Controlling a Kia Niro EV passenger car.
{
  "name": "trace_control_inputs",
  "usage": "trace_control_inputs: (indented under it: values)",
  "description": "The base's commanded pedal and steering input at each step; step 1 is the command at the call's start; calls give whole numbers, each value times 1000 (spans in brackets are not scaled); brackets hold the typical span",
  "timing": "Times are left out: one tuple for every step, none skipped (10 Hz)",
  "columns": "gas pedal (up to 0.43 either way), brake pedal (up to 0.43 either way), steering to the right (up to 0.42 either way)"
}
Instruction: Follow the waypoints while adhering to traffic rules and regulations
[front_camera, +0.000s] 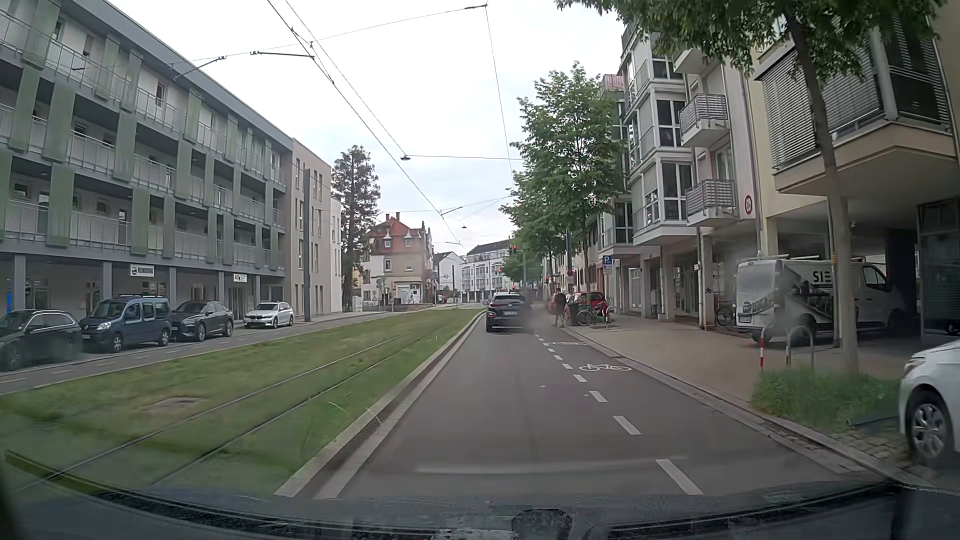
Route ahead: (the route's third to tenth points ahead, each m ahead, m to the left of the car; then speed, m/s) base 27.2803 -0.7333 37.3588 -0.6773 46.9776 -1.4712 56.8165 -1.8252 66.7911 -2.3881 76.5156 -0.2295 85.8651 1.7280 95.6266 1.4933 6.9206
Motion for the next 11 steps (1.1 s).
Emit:
trace_control_inputs:
  values:
    - [79, 0, -4]
    - [87, 0, -4]
    - [87, 0, -4]
    - [87, 0, -3]
    - [87, 0, -2]
    - [87, 0, -2]
    - [87, 0, -2]
    - [87, 0, -2]
    - [87, 0, -2]
    - [87, 0, -2]
    - [87, 0, -2]
